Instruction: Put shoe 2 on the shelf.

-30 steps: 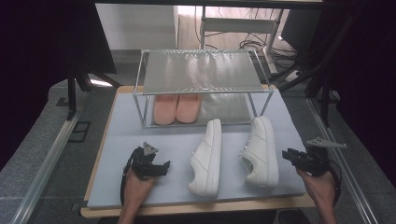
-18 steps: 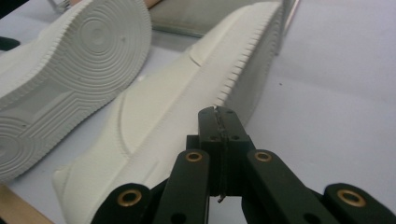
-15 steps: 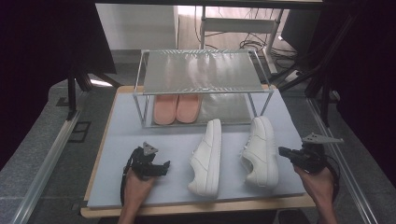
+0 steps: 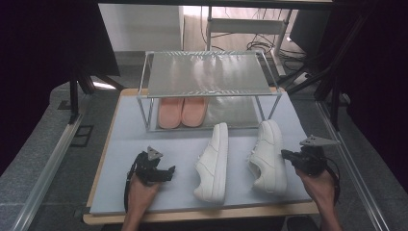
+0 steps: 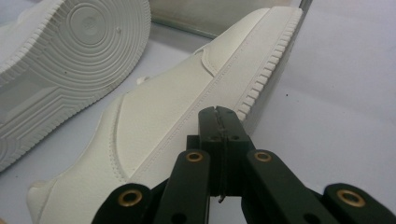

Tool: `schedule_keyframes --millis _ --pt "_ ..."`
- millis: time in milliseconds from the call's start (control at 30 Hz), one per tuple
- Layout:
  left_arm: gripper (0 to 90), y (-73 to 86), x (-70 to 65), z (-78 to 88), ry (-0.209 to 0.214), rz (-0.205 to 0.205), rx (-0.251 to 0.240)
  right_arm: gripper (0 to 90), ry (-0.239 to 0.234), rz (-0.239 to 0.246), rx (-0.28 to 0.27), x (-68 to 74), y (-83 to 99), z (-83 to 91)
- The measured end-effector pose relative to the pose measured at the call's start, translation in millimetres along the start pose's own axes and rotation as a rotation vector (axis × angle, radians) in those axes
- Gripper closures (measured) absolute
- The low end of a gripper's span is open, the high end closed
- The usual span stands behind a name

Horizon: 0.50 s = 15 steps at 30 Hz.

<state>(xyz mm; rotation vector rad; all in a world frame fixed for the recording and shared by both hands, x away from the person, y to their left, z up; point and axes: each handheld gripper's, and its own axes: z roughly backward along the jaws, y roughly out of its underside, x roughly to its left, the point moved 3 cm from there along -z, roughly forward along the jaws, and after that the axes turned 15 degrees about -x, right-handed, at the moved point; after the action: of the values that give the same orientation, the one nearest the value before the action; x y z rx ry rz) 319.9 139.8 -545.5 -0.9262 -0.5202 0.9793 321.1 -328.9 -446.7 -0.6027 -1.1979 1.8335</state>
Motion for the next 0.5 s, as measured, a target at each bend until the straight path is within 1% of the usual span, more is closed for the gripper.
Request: schedule_keyframes --millis 133,267,333,500 --pt "11.6 0.0 0.0 0.0 0.000 0.000 0.000 90.0 0.003 0.001 -0.002 -0.3 1.0 -0.4" --pt "11.6 0.0 0.0 0.0 -0.001 0.000 0.000 90.0 0.001 -0.013 -0.005 -1.9 2.0 0.4" --pt "11.6 0.0 0.0 0.0 -0.001 0.000 0.000 90.0 0.003 -0.013 -0.003 -2.9 2.4 1.2" --pt "11.6 0.0 0.0 0.0 0.000 0.000 0.000 90.0 0.021 -0.013 0.004 -7.3 4.2 4.8"
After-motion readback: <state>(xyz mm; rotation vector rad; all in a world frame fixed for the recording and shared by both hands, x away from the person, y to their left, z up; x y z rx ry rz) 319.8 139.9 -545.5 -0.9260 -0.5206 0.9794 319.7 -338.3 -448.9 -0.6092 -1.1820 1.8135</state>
